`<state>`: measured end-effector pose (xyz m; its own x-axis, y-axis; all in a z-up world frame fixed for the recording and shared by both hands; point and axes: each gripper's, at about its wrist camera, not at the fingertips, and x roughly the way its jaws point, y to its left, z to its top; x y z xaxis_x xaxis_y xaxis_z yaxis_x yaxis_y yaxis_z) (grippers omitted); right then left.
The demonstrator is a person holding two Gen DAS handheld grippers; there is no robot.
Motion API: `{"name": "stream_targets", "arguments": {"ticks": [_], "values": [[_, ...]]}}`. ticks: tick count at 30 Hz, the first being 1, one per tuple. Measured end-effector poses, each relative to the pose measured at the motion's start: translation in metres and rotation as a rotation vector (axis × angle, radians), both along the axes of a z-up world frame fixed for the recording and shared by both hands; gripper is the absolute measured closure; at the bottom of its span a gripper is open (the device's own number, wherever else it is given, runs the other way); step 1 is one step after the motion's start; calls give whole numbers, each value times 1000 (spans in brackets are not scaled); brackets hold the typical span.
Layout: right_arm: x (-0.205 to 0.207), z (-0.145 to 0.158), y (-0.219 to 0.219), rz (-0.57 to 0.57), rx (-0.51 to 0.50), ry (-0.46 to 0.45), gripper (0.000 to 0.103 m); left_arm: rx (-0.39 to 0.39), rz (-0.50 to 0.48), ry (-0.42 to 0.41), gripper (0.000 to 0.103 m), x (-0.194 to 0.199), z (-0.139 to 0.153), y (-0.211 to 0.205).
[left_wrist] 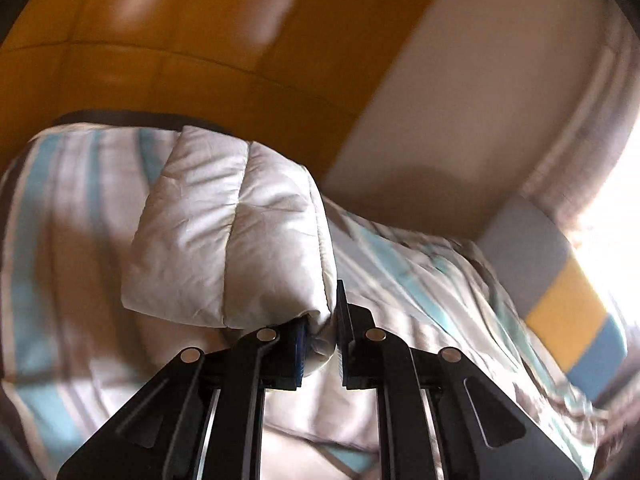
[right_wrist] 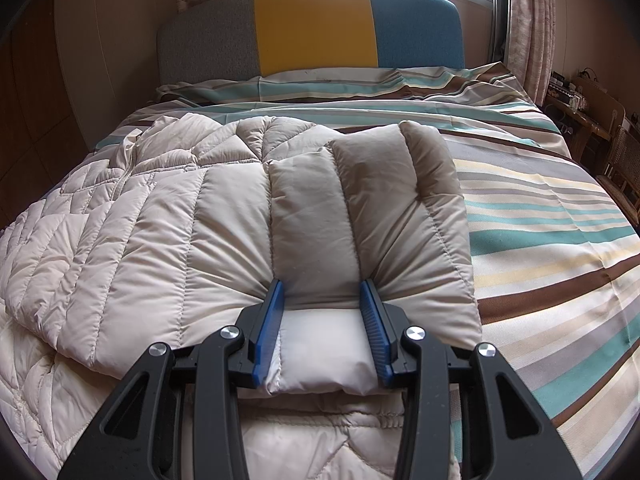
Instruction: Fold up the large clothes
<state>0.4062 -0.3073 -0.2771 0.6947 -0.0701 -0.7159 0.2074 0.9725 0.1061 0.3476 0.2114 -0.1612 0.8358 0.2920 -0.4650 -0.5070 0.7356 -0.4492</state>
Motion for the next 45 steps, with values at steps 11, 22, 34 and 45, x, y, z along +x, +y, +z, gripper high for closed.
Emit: {"name": "stream_targets", "arguments": {"ticks": [11,22,34,45], "values": [[0,0,0,0,1,0,63,210,-321,67,91,29,11,-112],[-1,0,-1,1,3,-1,63,508,-575,104,91,34,9,-238],[-1,1,-1,1,4,-1,63,642,-804,198,91,36,-26,-343],[2,0,5,5,11,-2,61,660,-953,315,40,45,-62,-372]]}}
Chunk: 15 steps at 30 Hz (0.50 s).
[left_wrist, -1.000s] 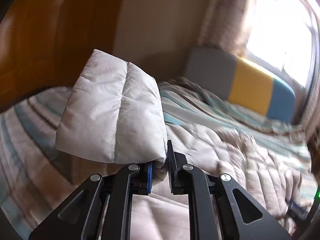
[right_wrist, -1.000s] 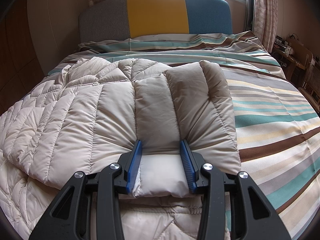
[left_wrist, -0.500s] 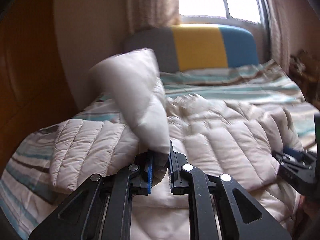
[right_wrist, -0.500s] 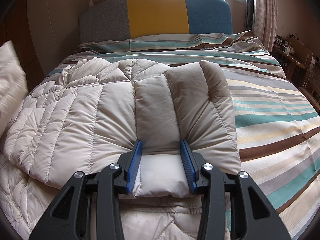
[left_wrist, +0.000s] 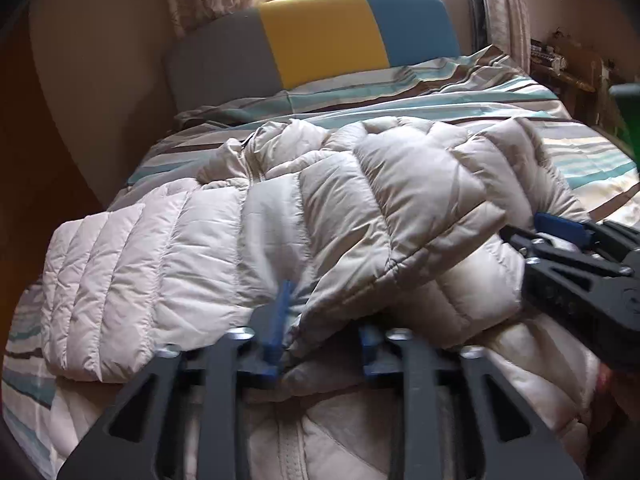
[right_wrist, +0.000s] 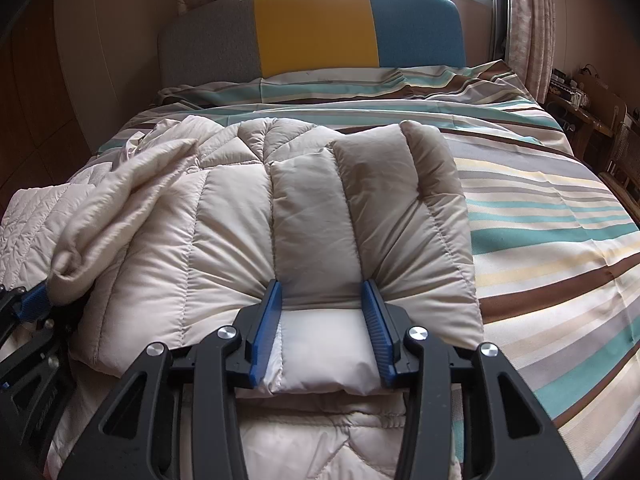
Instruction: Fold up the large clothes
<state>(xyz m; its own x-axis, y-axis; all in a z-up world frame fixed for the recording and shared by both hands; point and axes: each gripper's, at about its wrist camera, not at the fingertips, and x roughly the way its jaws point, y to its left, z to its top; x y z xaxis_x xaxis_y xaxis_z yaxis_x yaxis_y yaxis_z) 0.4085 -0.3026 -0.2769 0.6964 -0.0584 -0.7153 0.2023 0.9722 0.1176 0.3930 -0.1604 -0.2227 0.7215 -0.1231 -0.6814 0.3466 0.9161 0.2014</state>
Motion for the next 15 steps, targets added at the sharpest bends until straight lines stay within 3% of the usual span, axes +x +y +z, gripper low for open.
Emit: {"name": "stream_targets", "arguments": {"ticks": [2,5,9,12,15], "values": [[0,0,1,0,-1,0,61,-66,-9,-10,17,-7,11,11],[1,0,2,0,-1,0,61,-182,-47,0,17,-16,26,25],[0,0,1,2,0,-1,61,-254,-37,-55,17,-21,46,58],[0,0,2,2,-1,-1,61,-270,39,-107,17,-8,57,93],[-1,0,2,3,-5,0,61,-287,171,-102,19,18,59,137]]}}
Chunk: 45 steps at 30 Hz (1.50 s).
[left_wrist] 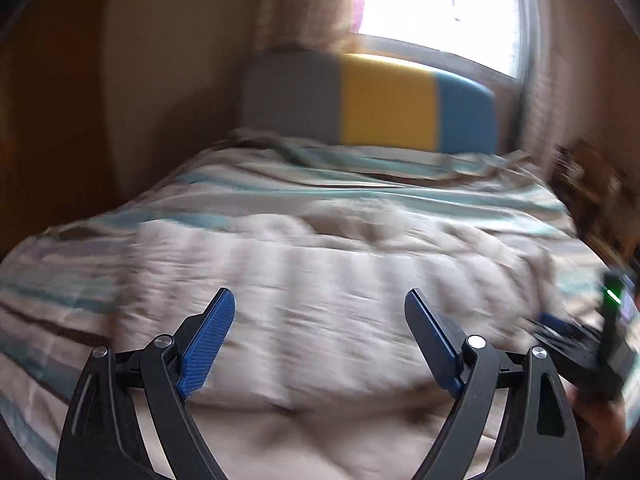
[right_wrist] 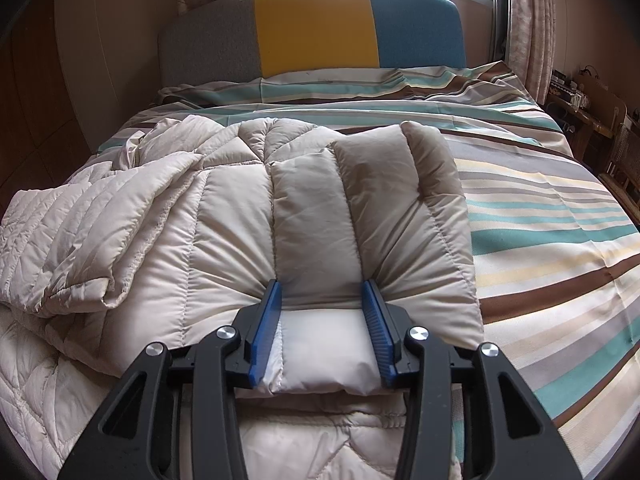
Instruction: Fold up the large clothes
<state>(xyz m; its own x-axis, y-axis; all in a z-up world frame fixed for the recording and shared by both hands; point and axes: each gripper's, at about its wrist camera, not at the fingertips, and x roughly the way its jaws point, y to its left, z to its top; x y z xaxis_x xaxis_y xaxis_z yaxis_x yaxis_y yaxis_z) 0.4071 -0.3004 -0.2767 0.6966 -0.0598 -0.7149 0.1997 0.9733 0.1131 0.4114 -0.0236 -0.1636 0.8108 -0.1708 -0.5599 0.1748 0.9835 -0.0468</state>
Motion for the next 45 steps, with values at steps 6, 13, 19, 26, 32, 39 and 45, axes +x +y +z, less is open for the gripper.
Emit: {"name": "stream_targets", "arguments": {"ticks": [6,13,19,26,32,39,45], "values": [[0,0,1,0,-1,0,61,-15,226,106,40,52,-30,61],[6,-2,1,0,-17,5,61,12,226,166,41,65,-72,61],[1,10,6,-16,-51,16,52,7,229,172,39,67,-76,61],[-17,74,33,61,33,-168,50,29,233,106,34,51,-58,54],[14,73,84,194,33,-154,50,71,111,26,21,33,-41,22],[47,20,105,233,6,-32,54,131,63,162,18,54,-74,9],[54,0,108,225,-12,-19,53,90,52,215,16,63,-86,15]]}}
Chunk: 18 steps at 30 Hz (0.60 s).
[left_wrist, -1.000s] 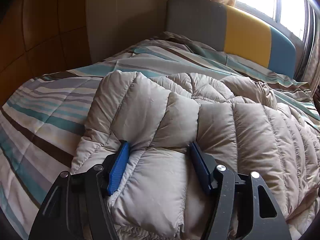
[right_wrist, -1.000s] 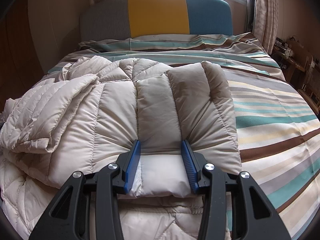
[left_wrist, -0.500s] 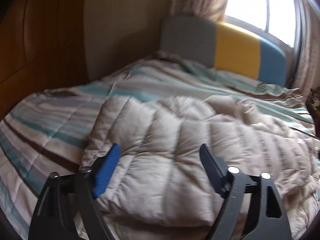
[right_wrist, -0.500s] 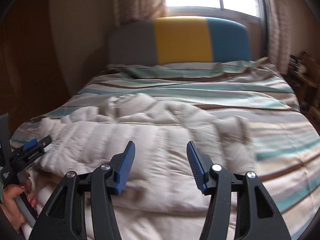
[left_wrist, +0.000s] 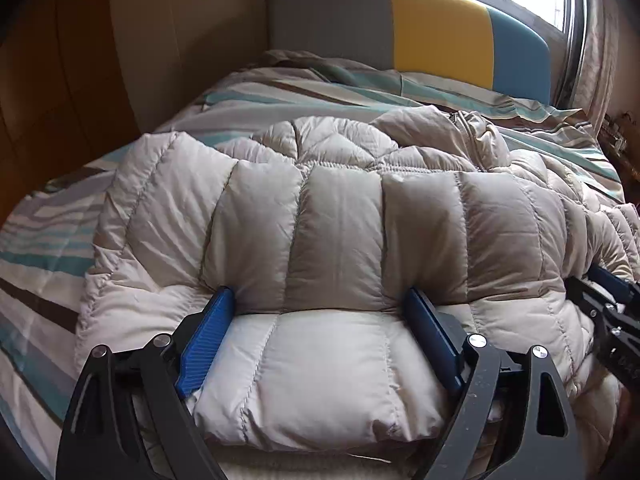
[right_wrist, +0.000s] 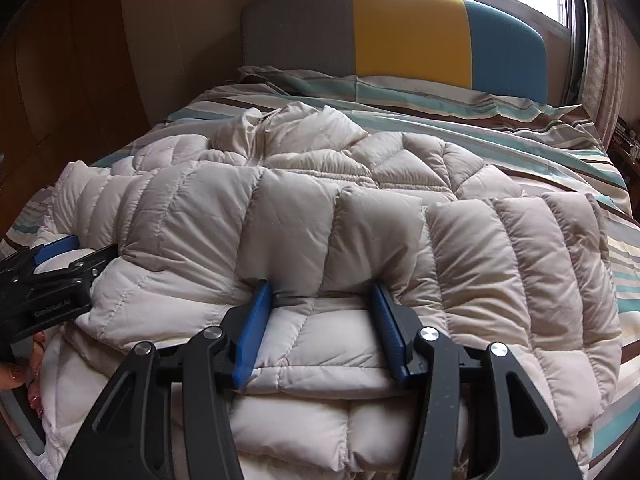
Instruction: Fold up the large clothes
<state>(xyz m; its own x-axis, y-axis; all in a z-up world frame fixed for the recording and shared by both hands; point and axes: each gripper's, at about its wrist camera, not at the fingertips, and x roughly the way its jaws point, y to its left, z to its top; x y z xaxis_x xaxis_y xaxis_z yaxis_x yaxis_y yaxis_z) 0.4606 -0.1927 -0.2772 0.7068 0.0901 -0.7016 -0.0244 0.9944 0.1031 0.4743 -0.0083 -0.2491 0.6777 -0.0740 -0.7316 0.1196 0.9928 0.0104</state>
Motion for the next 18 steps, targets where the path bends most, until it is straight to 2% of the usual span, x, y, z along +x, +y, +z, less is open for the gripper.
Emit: {"name": "stream_targets", "arguments": {"ticks": [6,11,15,16,18], "values": [[-2,0,-1,-1,-13,0,52,5,10,-5,14,-1,3,-1],[-3,2,1,-1,-18,-3,51,-19,21,-13,5,-35,24,12],[-5,4,2,-7,-34,-6,49,-50,17,13,3,-61,24,22],[-7,5,2,-12,-43,-7,46,-43,19,33,3,-68,19,24],[-9,5,4,-48,-88,-3,33,-37,13,80,3,-74,7,23]]}}
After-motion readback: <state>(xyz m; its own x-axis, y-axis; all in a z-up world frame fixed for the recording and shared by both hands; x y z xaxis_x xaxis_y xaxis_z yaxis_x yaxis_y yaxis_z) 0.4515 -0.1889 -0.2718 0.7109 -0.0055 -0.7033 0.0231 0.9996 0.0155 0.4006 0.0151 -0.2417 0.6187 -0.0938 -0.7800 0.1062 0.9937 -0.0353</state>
